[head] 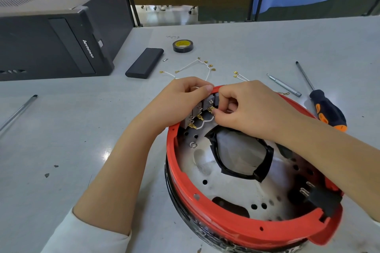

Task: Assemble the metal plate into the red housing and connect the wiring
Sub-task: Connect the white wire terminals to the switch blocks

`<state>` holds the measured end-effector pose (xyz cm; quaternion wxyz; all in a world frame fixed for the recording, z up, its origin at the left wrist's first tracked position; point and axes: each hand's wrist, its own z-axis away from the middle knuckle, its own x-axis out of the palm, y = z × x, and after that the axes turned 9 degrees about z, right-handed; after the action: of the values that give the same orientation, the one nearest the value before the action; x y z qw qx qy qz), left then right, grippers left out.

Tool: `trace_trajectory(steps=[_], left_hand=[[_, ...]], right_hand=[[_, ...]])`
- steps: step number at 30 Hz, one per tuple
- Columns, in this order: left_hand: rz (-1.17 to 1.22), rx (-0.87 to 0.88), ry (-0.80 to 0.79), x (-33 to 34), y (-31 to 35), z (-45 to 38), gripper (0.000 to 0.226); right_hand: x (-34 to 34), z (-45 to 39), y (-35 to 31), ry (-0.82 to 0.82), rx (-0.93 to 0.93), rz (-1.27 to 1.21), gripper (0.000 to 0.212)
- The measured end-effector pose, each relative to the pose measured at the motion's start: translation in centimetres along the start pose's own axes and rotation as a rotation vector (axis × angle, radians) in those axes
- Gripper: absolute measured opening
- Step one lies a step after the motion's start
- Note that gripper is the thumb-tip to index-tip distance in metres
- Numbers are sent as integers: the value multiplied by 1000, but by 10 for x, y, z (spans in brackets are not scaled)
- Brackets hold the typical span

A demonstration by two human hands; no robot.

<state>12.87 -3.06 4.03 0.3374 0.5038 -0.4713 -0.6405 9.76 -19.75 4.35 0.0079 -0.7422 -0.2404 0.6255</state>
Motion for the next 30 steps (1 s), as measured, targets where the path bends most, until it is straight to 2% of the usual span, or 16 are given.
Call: trace_trajectory(steps=[11,16,30], left_hand=[[24,4,22,3,0,0,18],[30,8,109,2,-2,-1,20],[-17,63,157,-2,-15,-11,21]], right_hand=[[2,1,0,36,23,20,24],[0,6,-2,61,5,82,17],[0,6,-7,52,-13,192,26]])
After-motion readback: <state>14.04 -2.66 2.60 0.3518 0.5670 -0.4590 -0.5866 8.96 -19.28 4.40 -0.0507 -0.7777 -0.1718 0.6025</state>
